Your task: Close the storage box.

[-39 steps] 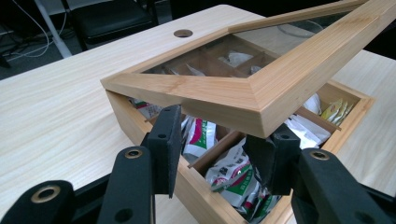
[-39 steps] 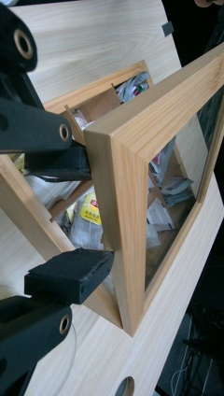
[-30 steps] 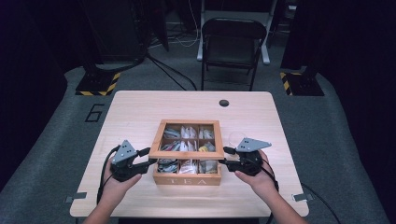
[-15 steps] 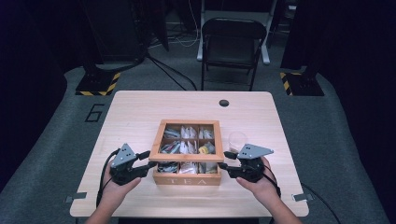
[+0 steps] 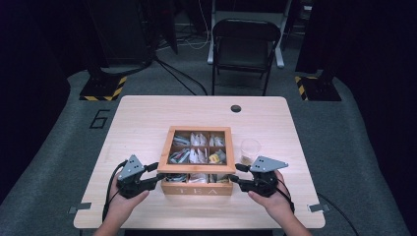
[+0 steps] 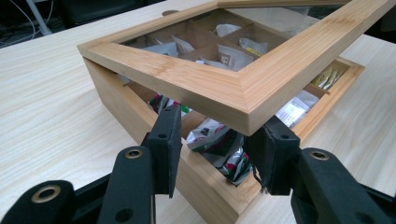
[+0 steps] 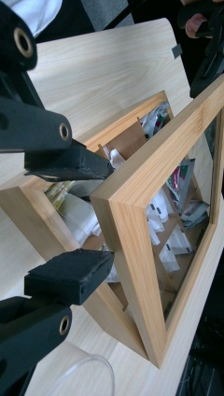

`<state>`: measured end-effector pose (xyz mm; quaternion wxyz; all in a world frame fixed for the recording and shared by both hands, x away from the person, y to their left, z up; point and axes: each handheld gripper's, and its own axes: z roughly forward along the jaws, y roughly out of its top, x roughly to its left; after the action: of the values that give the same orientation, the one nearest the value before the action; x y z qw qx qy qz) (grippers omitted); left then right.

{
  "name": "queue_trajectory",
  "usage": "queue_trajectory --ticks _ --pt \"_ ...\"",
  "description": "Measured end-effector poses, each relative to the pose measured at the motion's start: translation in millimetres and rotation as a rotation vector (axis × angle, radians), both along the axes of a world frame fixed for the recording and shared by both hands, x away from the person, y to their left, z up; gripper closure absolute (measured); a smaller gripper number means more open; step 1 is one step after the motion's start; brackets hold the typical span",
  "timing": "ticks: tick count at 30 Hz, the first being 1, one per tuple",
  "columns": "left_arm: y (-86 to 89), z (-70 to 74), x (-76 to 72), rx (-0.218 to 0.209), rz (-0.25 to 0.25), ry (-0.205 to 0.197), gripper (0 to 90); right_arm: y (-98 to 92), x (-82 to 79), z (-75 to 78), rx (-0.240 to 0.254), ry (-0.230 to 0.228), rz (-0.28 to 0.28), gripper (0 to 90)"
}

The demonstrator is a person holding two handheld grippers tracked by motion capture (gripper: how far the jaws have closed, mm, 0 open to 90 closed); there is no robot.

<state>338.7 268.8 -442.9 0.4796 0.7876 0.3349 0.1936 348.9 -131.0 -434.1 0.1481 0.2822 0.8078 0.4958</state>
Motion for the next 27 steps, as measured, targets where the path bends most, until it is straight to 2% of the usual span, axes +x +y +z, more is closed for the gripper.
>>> queue_trajectory --ticks 4,11,13,17,27 --pt "-0.5 -4.7 -2.1 -0.003 -0.008 0.005 55.7 0.4 -2.7 -5.7 0.013 0.016 -0.010 53.1" --pt "-1.3 -12.2 -5.9 -0.001 -0.012 0.013 55.7 0.7 -4.6 -13.2 0.002 0.030 -0.010 53.0" --pt "-2.0 -15.0 -7.1 -0.012 -0.011 0.017 55.6 0.9 -4.8 -15.4 -0.009 0.029 -0.005 53.0" --pt "-1.6 -17.1 -9.0 0.013 -0.017 0.017 55.2 1.7 -5.2 -19.4 -0.016 0.038 -0.008 52.9" --pt "-0.9 -20.8 -13.8 0.009 -0.017 0.036 55.1 2.3 -7.8 -24.0 -0.025 0.063 -0.012 52.9"
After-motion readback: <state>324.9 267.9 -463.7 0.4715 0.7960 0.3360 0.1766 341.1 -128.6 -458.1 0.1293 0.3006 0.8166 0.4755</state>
